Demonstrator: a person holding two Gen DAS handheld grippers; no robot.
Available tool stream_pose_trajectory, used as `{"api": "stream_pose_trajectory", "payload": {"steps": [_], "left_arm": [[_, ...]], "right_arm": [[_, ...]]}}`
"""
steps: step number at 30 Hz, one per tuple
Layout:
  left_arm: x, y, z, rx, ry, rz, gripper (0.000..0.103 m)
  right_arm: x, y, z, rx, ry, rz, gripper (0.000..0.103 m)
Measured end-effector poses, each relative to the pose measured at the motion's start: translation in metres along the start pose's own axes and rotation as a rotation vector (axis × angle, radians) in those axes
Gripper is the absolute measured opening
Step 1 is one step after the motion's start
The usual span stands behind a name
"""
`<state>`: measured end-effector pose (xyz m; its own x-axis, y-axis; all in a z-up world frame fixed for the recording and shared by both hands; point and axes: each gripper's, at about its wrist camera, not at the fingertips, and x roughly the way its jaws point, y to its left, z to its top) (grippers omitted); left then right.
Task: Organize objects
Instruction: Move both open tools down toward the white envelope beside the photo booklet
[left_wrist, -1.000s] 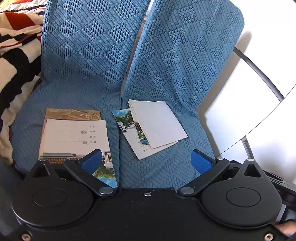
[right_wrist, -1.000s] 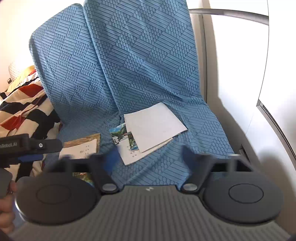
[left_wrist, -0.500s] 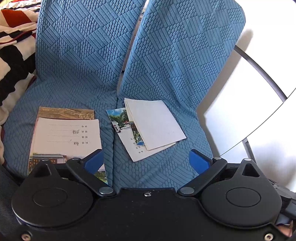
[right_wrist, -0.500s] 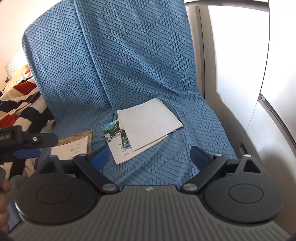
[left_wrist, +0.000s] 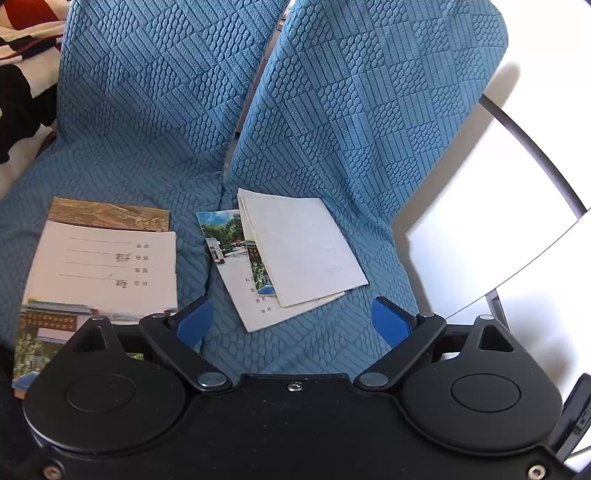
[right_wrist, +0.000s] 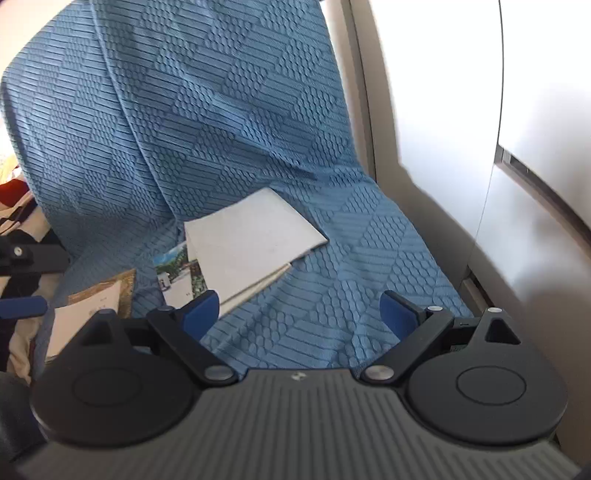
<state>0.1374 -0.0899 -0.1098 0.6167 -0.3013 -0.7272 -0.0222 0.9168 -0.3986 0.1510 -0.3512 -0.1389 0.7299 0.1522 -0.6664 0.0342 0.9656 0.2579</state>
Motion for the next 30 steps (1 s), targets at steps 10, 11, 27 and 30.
{"api": "stream_pose_trajectory", "payload": {"steps": [10, 11, 27, 30], "left_arm": [[0.048, 0.010, -0.003, -0.078, 0.033, -0.020, 0.084], [0.052, 0.011, -0.005, -0.080, 0.036, -0.025, 0.083], [0.114, 0.027, -0.005, -0.144, 0.087, -0.039, 0.081], [0.128, 0.030, -0.002, -0.174, 0.111, -0.077, 0.073]], "right_arm": [[0.025, -0.004, 0.007, 0.063, -0.042, -0.004, 0.095], [0.030, -0.004, 0.009, 0.068, -0.048, -0.006, 0.095], [0.100, -0.020, 0.023, 0.242, -0.008, 0.111, 0.080], [0.116, -0.024, 0.026, 0.257, 0.017, 0.127, 0.061]]}}
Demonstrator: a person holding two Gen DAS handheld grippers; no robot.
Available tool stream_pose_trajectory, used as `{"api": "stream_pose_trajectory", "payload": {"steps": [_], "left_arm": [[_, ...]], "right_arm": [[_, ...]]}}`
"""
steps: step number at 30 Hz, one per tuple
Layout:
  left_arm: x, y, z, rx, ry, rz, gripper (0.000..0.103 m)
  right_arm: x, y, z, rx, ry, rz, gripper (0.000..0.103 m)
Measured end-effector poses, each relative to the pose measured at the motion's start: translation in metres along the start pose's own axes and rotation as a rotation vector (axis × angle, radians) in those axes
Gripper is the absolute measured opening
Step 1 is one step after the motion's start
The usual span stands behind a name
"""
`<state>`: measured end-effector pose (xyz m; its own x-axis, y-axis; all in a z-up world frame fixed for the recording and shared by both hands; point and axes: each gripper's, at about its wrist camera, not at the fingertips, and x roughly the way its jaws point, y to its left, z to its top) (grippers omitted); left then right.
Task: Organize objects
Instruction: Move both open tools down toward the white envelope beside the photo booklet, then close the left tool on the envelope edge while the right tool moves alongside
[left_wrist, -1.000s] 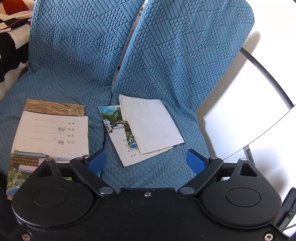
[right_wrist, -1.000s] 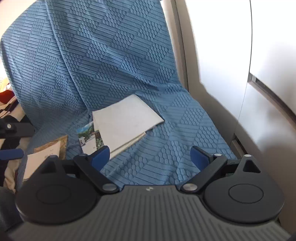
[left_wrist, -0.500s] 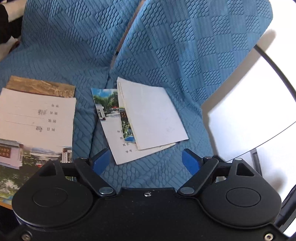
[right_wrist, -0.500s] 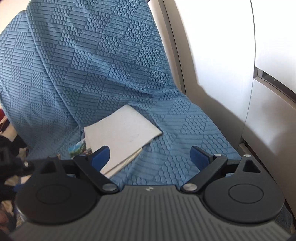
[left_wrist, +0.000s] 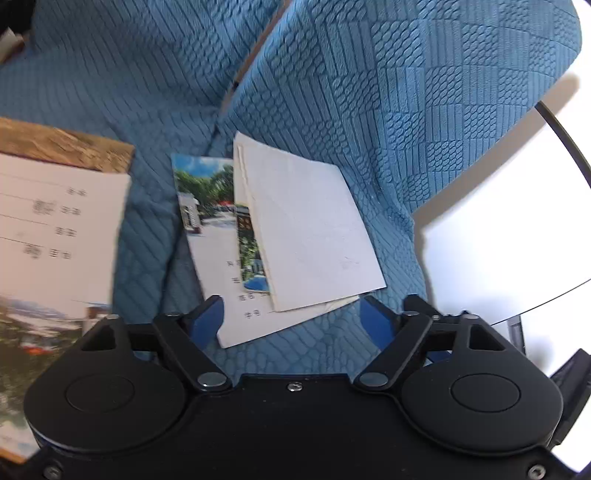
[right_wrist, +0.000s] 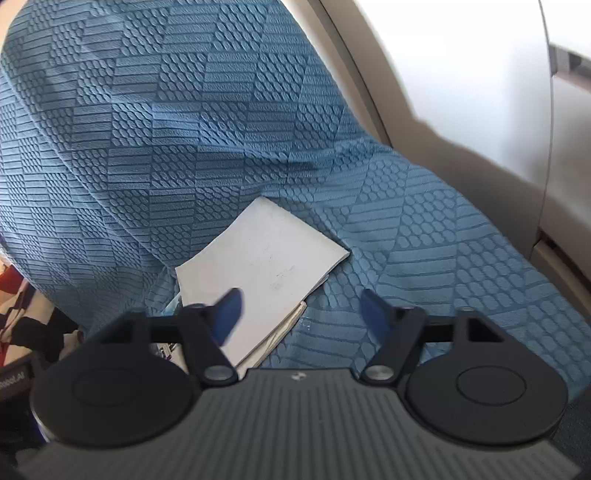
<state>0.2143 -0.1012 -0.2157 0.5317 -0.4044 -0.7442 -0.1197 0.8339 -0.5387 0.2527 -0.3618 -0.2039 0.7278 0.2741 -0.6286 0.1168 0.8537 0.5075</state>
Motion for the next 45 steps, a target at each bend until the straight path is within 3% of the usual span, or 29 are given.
{"api": "stream_pose_trajectory", "payload": {"steps": [7, 11, 16, 23, 25, 27, 30, 38, 42, 45], "left_arm": [[0.034, 0.018, 0.010, -0.139, 0.053, -0.075, 0.052], [0.049, 0.024, 0.009, -0.184, 0.082, -0.066, 0.045], [0.065, 0.030, 0.006, -0.242, 0.106, -0.077, 0.043], [0.073, 0.028, 0.006, -0.284, 0.078, -0.079, 0.041], [0.075, 0.028, 0.007, -0.300, 0.075, -0.065, 0.035], [0.077, 0.029, 0.007, -0.318, 0.086, -0.025, 0.012], [0.080, 0.037, 0.006, -0.385, 0.102, -0.041, 0.010], [0.076, 0.046, 0.004, -0.456, 0.092, -0.141, 0.004], [0.070, 0.040, 0.011, -0.453, 0.082, -0.165, 0.002], [0.065, 0.036, 0.016, -0.447, 0.070, -0.177, 0.002]], "right_arm": [[0.031, -0.010, 0.004, 0.071, 0.076, 0.058, 0.036], [0.043, -0.014, 0.004, 0.120, 0.111, 0.070, 0.017], [0.050, -0.013, 0.002, 0.128, 0.137, 0.078, 0.016], [0.056, -0.019, -0.003, 0.164, 0.158, 0.093, 0.016], [0.057, -0.017, -0.004, 0.146, 0.160, 0.093, 0.015], [0.059, -0.013, -0.005, 0.132, 0.167, 0.103, 0.016], [0.061, -0.013, -0.006, 0.144, 0.180, 0.127, 0.017], [0.065, -0.038, -0.009, 0.371, 0.205, 0.232, 0.019], [0.064, -0.044, -0.011, 0.459, 0.208, 0.301, 0.029], [0.063, -0.047, -0.010, 0.491, 0.188, 0.337, 0.031]]}}
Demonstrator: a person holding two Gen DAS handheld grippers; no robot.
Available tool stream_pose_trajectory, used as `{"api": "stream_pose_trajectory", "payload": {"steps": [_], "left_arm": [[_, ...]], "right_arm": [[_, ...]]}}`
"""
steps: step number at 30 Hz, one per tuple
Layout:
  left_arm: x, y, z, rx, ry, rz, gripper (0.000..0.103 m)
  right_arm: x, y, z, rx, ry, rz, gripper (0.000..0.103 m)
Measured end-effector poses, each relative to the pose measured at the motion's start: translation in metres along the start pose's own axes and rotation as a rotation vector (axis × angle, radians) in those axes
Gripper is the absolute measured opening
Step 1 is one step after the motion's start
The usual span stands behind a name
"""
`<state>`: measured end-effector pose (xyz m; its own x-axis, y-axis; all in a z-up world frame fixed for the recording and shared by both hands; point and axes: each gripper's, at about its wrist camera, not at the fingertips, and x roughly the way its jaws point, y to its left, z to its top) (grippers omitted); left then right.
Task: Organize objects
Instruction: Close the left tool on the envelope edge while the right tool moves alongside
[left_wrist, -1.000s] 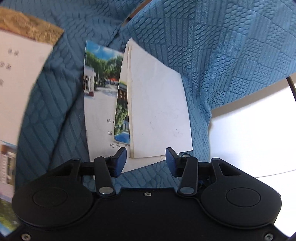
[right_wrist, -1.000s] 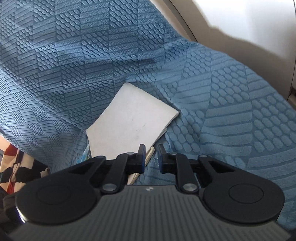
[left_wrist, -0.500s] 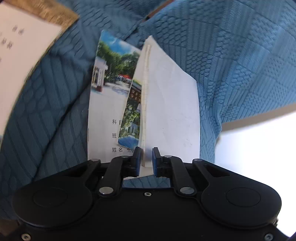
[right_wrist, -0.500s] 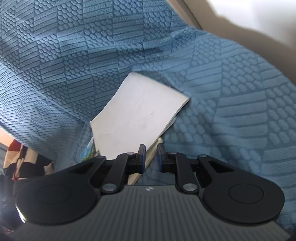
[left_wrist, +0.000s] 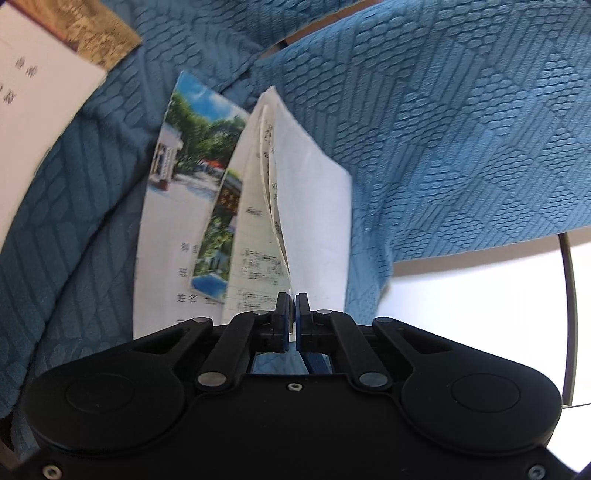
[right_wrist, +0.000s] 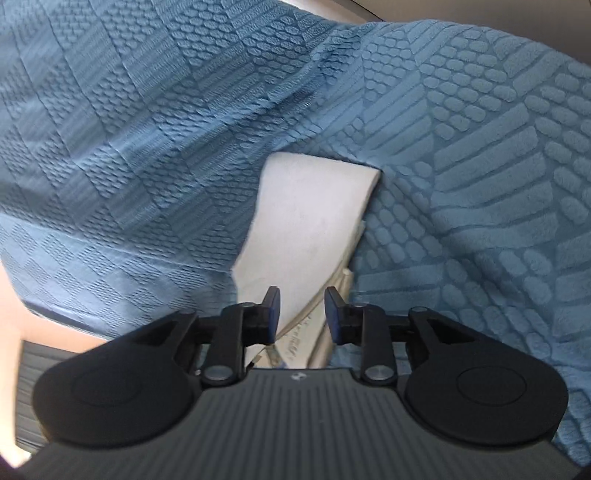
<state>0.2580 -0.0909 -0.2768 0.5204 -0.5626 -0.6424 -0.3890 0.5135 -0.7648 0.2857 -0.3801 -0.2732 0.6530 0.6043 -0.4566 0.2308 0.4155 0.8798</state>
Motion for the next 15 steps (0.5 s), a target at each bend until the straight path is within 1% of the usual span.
{"api": "stream_pose_trajectory", "payload": {"steps": [4, 12, 13, 15], "left_arm": [[-0.007, -0.005, 0.002, 0.002, -0.010, -0.025, 0.001], [-0.030, -0.016, 0.005, 0.018, -0.059, -0.066, 0.000], [-0.033, -0.016, 0.006, 0.018, -0.063, -0.071, 0.000], [-0.039, -0.016, 0.007, 0.015, -0.070, -0.079, 0.000]], "right_arm": [[0.002, -0.005, 0.001, 0.048, 0.018, 0.027, 0.032], [0.006, -0.007, 0.003, 0.060, 0.002, -0.001, 0.033], [0.005, -0.008, 0.003, 0.067, -0.002, 0.000, 0.035], [0.004, -0.010, 0.004, 0.084, -0.015, 0.006, 0.037]]}}
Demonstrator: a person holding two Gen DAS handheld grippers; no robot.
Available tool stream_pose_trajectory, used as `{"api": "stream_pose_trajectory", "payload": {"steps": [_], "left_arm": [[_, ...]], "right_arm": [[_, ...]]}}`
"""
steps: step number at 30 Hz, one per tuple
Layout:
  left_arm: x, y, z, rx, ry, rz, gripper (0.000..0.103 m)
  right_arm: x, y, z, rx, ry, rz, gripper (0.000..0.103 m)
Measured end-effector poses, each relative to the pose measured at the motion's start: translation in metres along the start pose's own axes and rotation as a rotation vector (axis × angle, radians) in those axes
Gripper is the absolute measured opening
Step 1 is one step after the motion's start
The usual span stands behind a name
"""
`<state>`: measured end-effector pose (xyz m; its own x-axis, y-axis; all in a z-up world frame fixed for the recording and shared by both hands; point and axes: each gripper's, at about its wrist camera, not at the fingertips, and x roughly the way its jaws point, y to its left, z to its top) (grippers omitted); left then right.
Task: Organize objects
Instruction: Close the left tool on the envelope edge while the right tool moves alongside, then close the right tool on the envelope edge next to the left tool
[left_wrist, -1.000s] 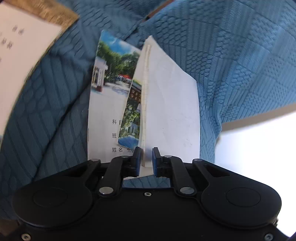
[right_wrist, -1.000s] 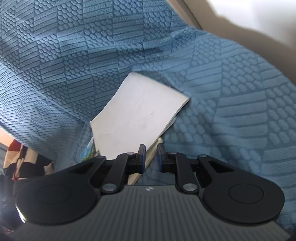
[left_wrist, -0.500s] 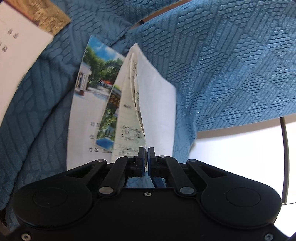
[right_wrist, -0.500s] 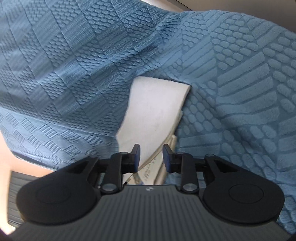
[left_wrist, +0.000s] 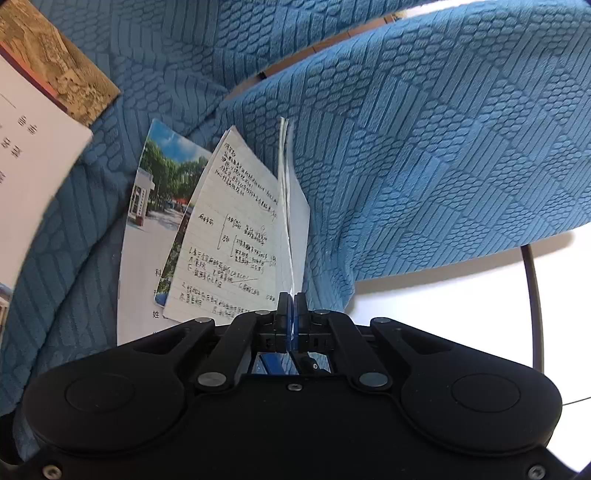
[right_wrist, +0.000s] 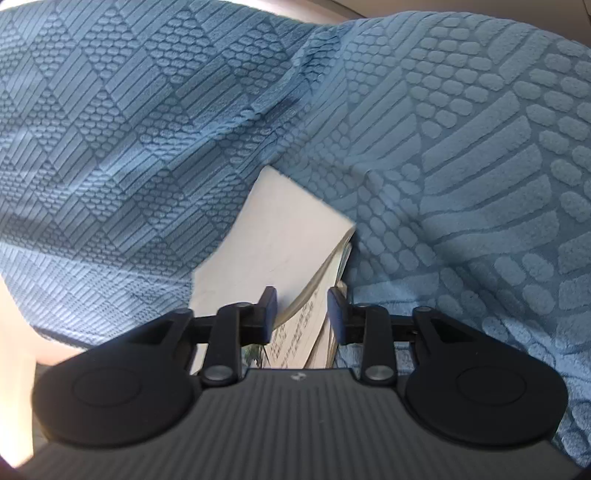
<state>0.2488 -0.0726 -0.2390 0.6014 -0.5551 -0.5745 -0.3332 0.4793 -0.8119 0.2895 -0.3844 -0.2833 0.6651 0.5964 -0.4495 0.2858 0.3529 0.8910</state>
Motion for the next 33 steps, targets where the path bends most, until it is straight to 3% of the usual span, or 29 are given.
{"api": "stream_pose_trajectory", "payload": {"steps": [12, 21, 27, 29, 33], "left_arm": [[-0.017, 0.022, 0.003, -0.033, -0.022, 0.019, 0.000], [-0.003, 0.043, -0.002, 0.019, -0.019, 0.163, 0.000], [0.007, 0.049, -0.007, 0.052, -0.002, 0.217, 0.000], [0.008, 0.050, -0.008, 0.050, 0.005, 0.219, 0.001], [0.007, 0.053, -0.004, 0.048, 0.028, 0.197, 0.003]], "right_arm": [[-0.002, 0.002, 0.005, -0.029, -0.080, -0.021, 0.038], [0.005, 0.004, 0.007, -0.057, -0.084, -0.026, 0.036], [0.008, 0.005, 0.006, -0.073, -0.089, -0.021, 0.034], [0.009, 0.007, 0.005, -0.093, -0.093, -0.039, 0.031], [0.012, 0.011, 0.005, -0.118, -0.096, -0.084, 0.015]]}}
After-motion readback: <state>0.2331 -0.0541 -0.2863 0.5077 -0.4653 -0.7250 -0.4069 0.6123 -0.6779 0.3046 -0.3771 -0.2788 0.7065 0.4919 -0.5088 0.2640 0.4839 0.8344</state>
